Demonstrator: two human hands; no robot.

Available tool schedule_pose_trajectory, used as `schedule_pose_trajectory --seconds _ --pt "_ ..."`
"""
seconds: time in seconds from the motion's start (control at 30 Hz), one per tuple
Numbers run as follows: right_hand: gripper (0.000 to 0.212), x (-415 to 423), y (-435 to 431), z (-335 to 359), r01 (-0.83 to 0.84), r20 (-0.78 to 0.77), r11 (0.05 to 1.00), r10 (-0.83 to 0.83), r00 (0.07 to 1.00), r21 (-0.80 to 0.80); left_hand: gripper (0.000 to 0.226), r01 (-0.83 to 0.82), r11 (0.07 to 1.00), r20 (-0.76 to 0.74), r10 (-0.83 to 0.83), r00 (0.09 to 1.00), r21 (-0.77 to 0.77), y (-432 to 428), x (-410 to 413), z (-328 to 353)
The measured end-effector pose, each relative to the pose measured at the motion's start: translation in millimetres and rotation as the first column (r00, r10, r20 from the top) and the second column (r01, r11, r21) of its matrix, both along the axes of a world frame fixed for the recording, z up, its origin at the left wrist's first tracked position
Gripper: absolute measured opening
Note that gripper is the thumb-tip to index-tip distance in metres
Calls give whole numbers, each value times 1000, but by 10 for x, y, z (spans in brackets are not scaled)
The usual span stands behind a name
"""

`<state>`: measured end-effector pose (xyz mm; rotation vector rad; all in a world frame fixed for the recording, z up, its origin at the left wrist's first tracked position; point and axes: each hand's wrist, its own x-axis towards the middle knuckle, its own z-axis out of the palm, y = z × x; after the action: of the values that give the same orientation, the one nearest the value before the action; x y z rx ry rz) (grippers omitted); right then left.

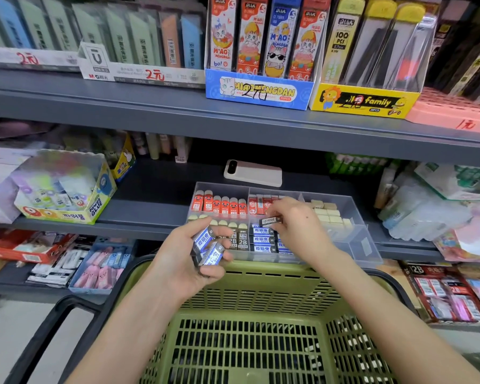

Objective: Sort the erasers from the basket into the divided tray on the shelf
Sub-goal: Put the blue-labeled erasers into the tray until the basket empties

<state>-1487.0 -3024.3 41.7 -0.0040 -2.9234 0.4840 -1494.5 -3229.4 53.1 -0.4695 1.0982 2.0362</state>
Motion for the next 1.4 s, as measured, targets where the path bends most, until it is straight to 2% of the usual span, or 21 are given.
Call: schedule_pose_trajectory --seconds 0.1,0.27,0.37,0.43,0.5,0.57,0.63,0.73,0.87,0.93,1.0,1.07,1.13,1.27,1.4 --pt "17 -7 -36 -24 -8 -11 999 7 1000 -33 41 -5 1000 -7 5 1000 8 10 0 -6" --pt "27 12 -40 -41 -10 0 998 10 1000 -60 46 27 998 -47 -25 999 53 34 32 19" --pt "20 115 -24 53 0 -149 997 -10 989 -72 54 64 996 -87 -59 994 56 70 59 29" --pt "18 240 -88 166 -74 -208 977 31 978 -202 56 103 994 -122 -97 988 40 111 74 30" --pt "23 362 -182 263 -194 -132 911 155 979 -364 60 146 989 -140 -141 980 27 170 100 35" --pt "25 447 -232 303 -251 -36 895 257 966 -369 59 176 984 -139 -172 975 17 242 139 47" --pt "23 483 -217 339 -243 21 892 271 962 -381 57 191 982 -148 -190 971 -6 318 180 57" --pt "9 512 -135 424 -194 76 831 272 959 -521 60 228 972 -173 -234 957 -53 410 224 59" --pt "16 585 -69 484 -179 142 705 371 918 -686 66 289 953 -169 -301 939 -94 531 244 76" --pt "21 602 -12 510 -212 156 717 410 899 -664 68 313 943 -161 -328 931 -114 595 247 81" --pt "20 556 129 558 -183 144 763 340 929 -620 69 321 938 -171 -340 925 -130 630 235 73" --pt "11 480 354 622 -70 82 778 155 985 -624 70 299 943 -191 -324 927 -147 612 208 48" --pt "8 424 569 651 24 62 807 16 998 -591 70 268 951 -220 -298 929 -156 553 183 7" --pt "6 390 644 452 127 162 885 -59 985 -447 63 235 959 -250 -269 930 -158 443 193 -80" --pt "15 394 508 218 232 119 912 -203 972 -338 61 227 964 -253 -257 933 -142 397 214 -130"
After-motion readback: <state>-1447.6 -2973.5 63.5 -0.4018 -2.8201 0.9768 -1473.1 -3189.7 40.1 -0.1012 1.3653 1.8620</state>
